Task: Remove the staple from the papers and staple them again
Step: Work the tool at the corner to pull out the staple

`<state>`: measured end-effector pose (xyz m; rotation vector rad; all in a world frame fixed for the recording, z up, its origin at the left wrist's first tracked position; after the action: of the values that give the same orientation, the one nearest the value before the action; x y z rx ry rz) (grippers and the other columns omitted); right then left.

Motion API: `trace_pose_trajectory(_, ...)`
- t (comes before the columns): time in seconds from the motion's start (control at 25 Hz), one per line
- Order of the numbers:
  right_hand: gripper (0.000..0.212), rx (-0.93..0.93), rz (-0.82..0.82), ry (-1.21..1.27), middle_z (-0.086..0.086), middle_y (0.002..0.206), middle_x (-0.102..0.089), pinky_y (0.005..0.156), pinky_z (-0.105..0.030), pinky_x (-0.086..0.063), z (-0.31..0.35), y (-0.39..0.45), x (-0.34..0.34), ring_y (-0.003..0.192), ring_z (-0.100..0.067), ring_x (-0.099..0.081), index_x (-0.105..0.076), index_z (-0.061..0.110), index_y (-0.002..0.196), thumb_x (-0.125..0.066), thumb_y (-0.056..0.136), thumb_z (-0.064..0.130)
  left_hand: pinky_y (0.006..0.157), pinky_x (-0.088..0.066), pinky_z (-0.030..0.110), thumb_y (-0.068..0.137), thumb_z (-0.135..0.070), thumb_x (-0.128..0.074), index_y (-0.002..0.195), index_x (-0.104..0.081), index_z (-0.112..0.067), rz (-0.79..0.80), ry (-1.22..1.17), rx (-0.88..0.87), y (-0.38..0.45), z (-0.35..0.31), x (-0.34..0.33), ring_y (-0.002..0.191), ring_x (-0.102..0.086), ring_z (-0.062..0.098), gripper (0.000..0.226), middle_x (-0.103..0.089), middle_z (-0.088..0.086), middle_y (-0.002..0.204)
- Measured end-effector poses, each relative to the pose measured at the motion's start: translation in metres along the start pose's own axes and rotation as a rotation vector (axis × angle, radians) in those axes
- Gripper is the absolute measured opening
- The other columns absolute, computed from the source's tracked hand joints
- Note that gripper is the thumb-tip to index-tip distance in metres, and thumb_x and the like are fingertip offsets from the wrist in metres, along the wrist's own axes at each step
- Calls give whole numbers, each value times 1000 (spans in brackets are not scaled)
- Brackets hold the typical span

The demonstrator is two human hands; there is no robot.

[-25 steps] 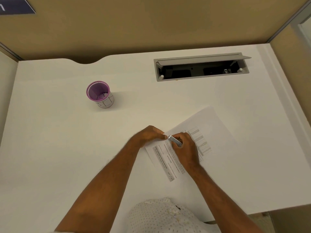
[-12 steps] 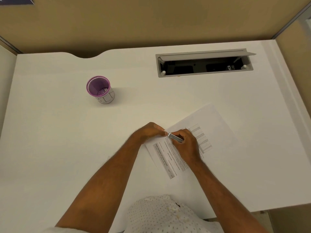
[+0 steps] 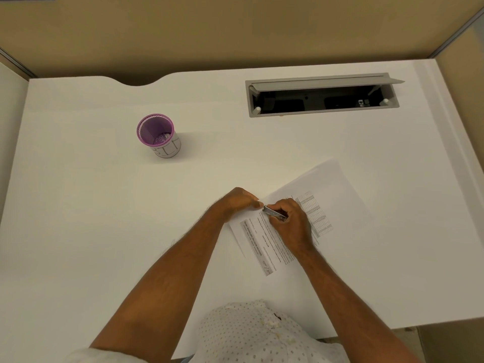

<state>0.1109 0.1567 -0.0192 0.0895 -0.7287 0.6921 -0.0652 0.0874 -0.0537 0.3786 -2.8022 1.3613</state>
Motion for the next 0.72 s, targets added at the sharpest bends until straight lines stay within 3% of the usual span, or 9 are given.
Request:
trace_pose_trajectory(0.2, 11, 87, -68, -109, 10, 94, -64, 58, -40, -56, 1, -3, -4, 86, -12, -60, -71, 22, 92, -79, 85, 24, 66, -53, 27, 84, -24, -82, 100, -77, -3, -19, -18, 2, 3, 3, -1, 78, -72, 24, 27, -77, 10, 91)
trace_pose_trajectory(0.44, 8, 242, -16, -229, 10, 90, -66, 62, -33, -50, 11, -16, -11, 81, -10, -55, -72, 26, 87, -79, 84, 23, 67, -54, 30, 85, -19, -80, 100, -73, 11, -19, -35, -19, 3, 0, 0, 71, -69, 26, 34, -74, 18, 88)
trace_pose_trajectory(0.6, 12, 67, -26, -93, 14, 93, -63, 62, -21, -48, 4, -6, 3, 83, -7, -59, -69, 26, 95, -77, 87, 27, 66, -56, 30, 89, -23, -77, 99, -74, 8, 48, -23, -78, 0, 0, 2, 69, -72, 24, 33, -76, 25, 95)
trace_pose_trajectory(0.72, 15, 24, -27, -47, 13, 94, -64, 64, -19, -49, 4, 1, 9, 81, -6, -63, -69, 26, 99, -77, 86, 24, 61, -55, 27, 89, -23, -77, 83, -76, -1, 48, -12, -116, -3, -1, 2, 62, -71, 19, 23, -76, 18, 82)
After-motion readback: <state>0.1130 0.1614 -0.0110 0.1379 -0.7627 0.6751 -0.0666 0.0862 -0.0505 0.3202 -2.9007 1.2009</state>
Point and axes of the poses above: each hand's wrist, its own y-axis towards the middle knuckle, its own x-axis out of the back of the hand, z = x × y, the point moved 4 cm from there along y, towards the middle knuckle
